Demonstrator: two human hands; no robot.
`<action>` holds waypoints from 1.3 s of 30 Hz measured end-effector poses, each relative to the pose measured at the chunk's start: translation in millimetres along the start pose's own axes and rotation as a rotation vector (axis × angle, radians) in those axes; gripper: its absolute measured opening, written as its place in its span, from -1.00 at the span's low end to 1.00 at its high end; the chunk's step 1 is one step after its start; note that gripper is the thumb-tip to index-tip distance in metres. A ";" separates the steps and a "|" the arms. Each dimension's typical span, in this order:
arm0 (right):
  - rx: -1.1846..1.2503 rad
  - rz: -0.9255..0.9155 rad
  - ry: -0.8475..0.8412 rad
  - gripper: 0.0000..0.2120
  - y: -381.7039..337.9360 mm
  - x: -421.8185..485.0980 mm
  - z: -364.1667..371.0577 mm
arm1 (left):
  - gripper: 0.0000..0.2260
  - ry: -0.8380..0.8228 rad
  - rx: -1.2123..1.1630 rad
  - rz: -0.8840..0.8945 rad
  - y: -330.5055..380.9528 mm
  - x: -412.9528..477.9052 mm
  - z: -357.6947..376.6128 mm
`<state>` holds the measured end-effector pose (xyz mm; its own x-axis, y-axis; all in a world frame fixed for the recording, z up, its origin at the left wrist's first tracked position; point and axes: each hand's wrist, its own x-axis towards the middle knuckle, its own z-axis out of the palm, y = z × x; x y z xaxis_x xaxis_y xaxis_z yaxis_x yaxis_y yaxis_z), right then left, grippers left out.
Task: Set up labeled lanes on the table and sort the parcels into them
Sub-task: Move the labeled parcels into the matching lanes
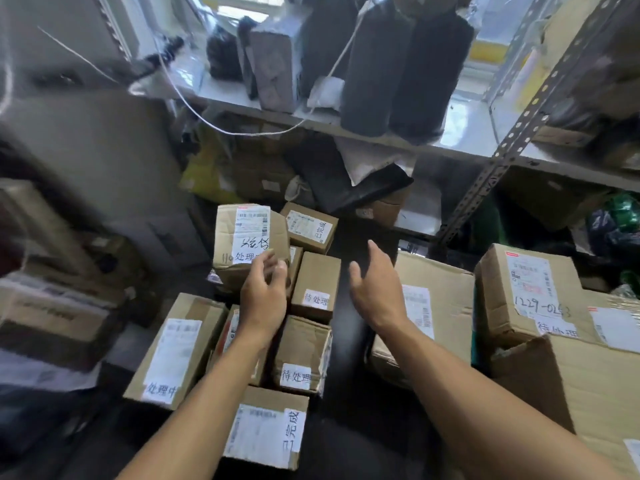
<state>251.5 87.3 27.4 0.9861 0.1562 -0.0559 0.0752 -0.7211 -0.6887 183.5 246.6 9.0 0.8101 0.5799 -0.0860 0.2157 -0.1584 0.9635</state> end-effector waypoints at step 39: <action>0.470 0.340 0.044 -0.78 1.9 -146.8 6.1 | -0.81 -0.270 0.114 -0.068 -21.2 -103.6 -55.5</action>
<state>106.0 67.1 30.0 0.9492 -0.0672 -0.3073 -0.3110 -0.3474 -0.8846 64.7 234.2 11.5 0.9043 0.3608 -0.2281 0.3216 -0.2245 0.9199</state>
